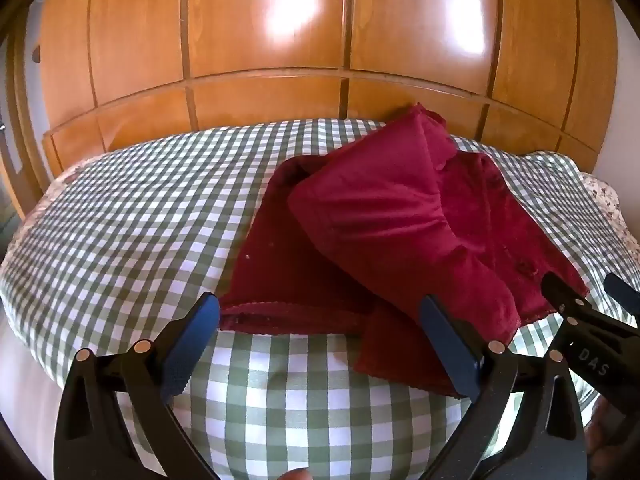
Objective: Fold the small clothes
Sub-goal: 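Move both grippers toward the crumpled dark red sweater on the bed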
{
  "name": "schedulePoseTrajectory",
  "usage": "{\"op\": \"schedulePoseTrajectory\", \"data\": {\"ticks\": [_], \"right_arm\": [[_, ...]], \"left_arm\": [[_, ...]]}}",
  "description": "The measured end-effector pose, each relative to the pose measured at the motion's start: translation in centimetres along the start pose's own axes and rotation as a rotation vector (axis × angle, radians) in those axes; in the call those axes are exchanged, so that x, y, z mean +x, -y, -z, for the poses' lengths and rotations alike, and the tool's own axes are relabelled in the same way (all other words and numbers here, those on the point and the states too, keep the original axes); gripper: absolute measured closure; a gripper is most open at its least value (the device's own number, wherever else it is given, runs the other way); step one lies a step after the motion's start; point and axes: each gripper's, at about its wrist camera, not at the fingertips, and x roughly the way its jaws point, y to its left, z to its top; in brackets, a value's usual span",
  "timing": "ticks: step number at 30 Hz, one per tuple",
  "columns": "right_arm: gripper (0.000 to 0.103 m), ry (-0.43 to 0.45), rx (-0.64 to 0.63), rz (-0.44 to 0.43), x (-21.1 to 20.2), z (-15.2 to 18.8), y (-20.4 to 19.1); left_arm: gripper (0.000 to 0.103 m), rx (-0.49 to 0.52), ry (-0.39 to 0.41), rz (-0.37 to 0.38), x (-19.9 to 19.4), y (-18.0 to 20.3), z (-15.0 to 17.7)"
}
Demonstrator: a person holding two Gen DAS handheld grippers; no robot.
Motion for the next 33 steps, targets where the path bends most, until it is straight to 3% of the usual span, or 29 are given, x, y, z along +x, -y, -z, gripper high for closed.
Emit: {"op": "schedulePoseTrajectory", "data": {"ticks": [20,33], "right_arm": [[0.002,0.022,-0.027,0.012,-0.3,0.0,-0.1],[0.002,0.012,-0.032,0.013,-0.1,-0.1,-0.3]], "left_arm": [[0.004,0.044,0.042,0.009,-0.9,0.6,-0.2],[0.004,0.034,0.028,0.077,-1.1,0.7,0.3]]}}
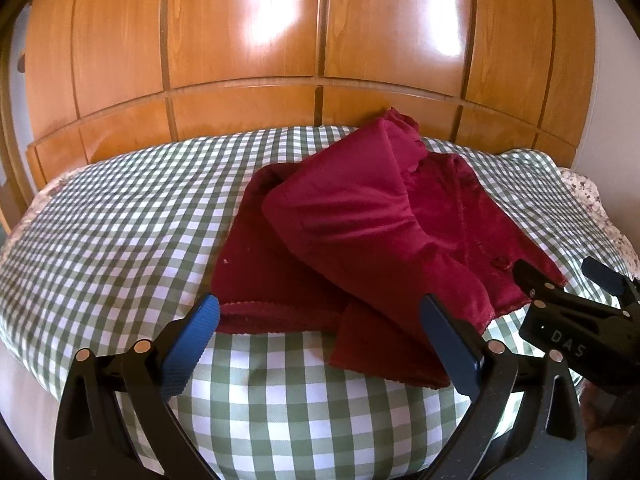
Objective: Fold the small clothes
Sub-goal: 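Move both grippers toward the crumpled dark red sweater on the bed, then grasp the sweater edges with both grippers and lift it off the bed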
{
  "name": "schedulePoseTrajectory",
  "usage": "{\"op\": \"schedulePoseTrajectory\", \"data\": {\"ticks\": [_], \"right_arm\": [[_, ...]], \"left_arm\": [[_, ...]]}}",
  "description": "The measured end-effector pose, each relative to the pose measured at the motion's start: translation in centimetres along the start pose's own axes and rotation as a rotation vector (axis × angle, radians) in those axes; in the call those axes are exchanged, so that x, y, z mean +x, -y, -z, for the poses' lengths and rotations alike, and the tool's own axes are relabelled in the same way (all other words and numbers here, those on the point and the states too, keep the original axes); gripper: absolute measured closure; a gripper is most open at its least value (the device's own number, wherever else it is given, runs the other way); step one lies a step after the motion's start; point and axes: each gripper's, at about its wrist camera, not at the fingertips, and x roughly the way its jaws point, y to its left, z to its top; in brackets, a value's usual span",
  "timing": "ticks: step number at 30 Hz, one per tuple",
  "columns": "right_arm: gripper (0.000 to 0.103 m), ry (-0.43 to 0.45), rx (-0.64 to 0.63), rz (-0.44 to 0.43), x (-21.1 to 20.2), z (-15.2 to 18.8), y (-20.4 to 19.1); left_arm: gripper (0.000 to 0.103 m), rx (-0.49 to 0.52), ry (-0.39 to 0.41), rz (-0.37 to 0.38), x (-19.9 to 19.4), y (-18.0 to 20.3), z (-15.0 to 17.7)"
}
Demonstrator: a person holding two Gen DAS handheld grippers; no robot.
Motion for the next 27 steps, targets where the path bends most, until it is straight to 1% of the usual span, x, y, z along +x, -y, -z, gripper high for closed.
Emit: {"op": "schedulePoseTrajectory", "data": {"ticks": [8,17,27], "right_arm": [[0.002,-0.012,0.003,-0.006,0.0,0.2,0.0],[0.002,-0.016,0.002,-0.001,0.1,0.2,0.1],[0.002,-0.017,0.000,-0.001,0.2,0.2,0.1]], "left_arm": [[0.004,0.040,0.003,0.027,-0.4,1.0,0.4],[0.004,0.038,0.002,0.055,-0.4,1.0,0.3],[0.004,0.071,0.004,0.077,-0.6,1.7,0.7]]}}
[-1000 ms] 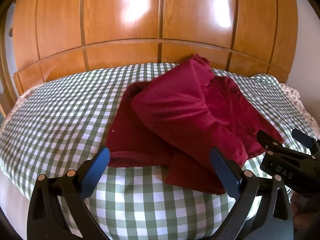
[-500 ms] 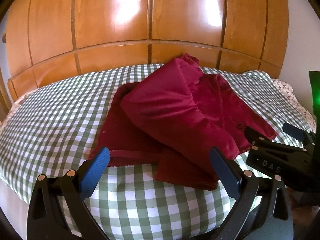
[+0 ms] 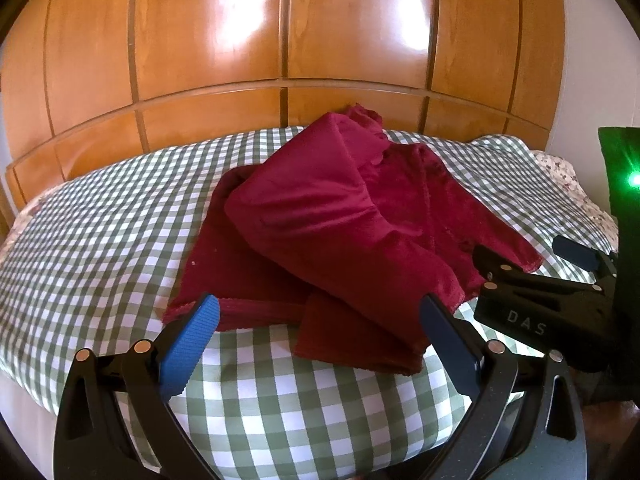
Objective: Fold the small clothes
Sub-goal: 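Grasp the sweater edges with both grippers and lift it off the bed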
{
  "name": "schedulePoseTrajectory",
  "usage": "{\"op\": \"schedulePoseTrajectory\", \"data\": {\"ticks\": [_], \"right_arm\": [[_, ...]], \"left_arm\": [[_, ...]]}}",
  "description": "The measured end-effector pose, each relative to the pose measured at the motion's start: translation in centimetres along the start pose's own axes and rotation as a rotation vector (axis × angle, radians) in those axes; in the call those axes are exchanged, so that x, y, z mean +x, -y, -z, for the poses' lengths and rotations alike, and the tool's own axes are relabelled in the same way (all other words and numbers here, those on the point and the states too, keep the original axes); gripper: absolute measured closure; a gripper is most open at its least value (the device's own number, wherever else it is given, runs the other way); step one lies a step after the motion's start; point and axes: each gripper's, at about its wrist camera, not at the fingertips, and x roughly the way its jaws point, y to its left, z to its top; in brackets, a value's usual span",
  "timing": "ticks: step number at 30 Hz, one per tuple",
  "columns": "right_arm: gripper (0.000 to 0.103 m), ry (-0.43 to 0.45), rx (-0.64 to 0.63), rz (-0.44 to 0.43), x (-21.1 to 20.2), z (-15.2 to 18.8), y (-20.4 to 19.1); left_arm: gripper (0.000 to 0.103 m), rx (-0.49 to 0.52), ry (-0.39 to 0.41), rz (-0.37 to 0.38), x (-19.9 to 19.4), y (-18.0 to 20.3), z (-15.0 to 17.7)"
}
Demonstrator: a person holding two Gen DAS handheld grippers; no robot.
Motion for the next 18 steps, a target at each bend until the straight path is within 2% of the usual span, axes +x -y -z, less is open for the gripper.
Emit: {"op": "schedulePoseTrajectory", "data": {"ticks": [12,15,18], "right_arm": [[0.002,-0.014,0.017,0.006,0.6,-0.2,1.0],[0.002,-0.014,0.061,0.011,1.0,-0.9,2.9],[0.002,-0.028,0.158,0.033,1.5,-1.6,6.5]], "left_arm": [[0.004,0.031,-0.019,0.035,0.4,0.7,0.2],[0.004,0.077,-0.044,0.083,1.1,1.5,0.1],[0.010,0.148,-0.047,0.111,1.8,2.9,0.2]]}}
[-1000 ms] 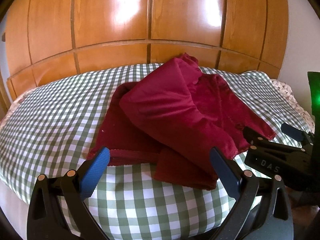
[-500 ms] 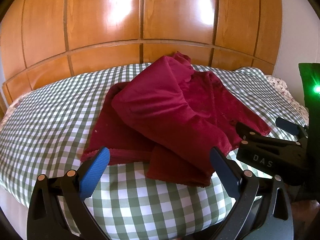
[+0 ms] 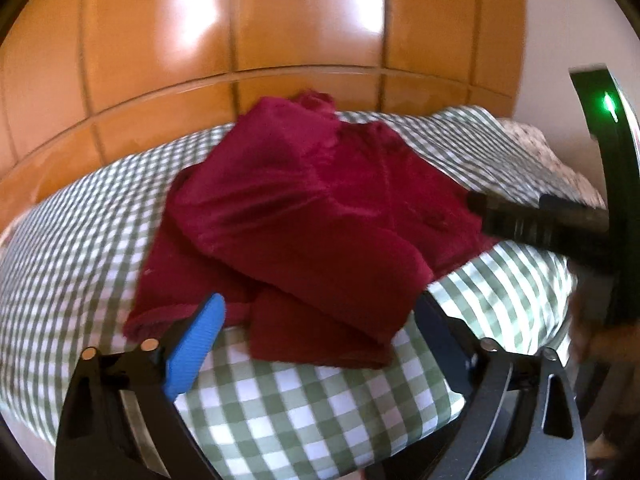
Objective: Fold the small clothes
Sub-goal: 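Grasp the sweater edges with both grippers and lift it off the bed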
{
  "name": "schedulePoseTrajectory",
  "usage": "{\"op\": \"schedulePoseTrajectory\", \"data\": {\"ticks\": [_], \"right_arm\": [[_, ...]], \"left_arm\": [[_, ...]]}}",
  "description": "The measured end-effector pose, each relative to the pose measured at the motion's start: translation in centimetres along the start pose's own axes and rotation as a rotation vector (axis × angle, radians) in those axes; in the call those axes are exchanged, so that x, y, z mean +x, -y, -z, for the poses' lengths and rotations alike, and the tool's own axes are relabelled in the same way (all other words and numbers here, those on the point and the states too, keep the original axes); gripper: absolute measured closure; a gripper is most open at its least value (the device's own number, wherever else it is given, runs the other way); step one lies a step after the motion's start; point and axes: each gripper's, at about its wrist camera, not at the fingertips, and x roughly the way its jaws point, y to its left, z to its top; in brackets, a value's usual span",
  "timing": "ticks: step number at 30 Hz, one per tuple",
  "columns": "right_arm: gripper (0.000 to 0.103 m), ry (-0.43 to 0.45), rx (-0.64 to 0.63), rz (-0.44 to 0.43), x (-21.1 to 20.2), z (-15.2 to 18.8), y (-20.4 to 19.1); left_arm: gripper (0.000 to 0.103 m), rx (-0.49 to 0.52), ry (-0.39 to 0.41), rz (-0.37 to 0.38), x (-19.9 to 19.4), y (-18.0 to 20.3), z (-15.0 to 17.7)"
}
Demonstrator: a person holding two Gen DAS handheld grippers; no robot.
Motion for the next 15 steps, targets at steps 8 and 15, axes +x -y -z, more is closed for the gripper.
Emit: {"op": "schedulePoseTrajectory", "data": {"ticks": [8,15], "right_arm": [[0.002,-0.022,0.077,0.027,0.9,-0.7,3.3],[0.004,-0.040,0.066,-0.026,1.7,-0.4,3.2]], "left_arm": [[0.024,0.175,-0.081,0.002,5.4,3.9,-1.1],[0.086,0.116,-0.080,0.102,5.8,2.2,-2.4]]}}
